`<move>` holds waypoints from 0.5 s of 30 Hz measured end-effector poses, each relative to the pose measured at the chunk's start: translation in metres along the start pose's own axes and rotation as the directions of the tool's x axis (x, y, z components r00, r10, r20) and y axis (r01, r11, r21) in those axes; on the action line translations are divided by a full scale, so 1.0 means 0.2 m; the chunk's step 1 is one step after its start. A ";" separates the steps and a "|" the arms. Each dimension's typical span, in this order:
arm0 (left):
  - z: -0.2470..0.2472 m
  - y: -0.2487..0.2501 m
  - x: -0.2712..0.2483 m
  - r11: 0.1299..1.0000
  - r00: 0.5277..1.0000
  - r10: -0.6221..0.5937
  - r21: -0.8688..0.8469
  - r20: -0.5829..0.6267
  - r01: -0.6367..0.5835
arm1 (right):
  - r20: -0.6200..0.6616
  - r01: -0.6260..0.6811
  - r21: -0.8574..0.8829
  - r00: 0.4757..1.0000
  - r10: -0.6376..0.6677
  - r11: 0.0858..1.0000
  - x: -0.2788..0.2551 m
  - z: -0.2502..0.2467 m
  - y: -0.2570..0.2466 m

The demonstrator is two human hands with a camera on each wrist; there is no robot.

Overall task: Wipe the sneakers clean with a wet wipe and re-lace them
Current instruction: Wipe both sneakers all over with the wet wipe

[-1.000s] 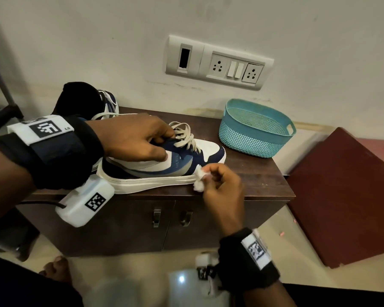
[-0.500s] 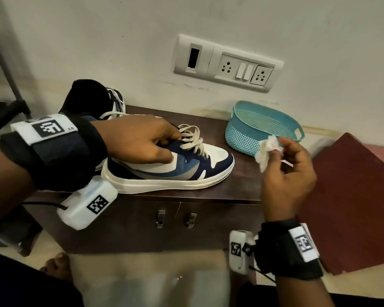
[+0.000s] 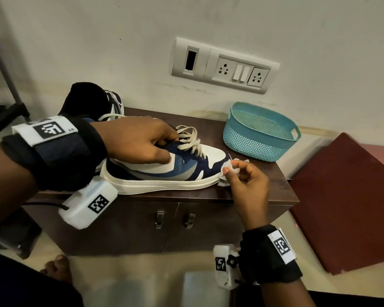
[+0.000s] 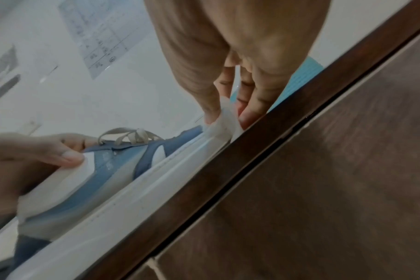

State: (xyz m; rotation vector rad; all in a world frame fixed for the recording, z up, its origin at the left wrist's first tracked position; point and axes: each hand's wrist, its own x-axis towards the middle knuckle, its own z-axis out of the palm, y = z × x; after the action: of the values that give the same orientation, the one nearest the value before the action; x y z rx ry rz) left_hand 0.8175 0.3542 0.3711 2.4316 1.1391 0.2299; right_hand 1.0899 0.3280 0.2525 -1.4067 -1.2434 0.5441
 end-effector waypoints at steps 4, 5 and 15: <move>0.00 0.00 0.00 1.000 1.000 -0.002 0.000 0.008 0.002 | -0.067 0.003 0.078 0.998 0.002 0.997 -0.07 0.04 -0.03; 0.00 0.00 0.00 1.000 1.000 -0.003 -0.003 0.012 0.003 | -0.077 0.054 0.075 0.996 -0.048 0.996 -0.08 0.04 -0.05; 0.00 0.00 0.00 1.000 1.000 -0.002 -0.028 0.002 0.003 | -0.060 0.056 0.096 0.997 -0.050 0.994 -0.05 0.02 -0.05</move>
State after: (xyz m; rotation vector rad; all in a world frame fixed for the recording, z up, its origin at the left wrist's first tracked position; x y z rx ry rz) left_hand 0.8177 0.3549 0.3705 2.4056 1.1306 0.2406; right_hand 1.0791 0.3181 0.2580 -1.2951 -1.1893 0.5182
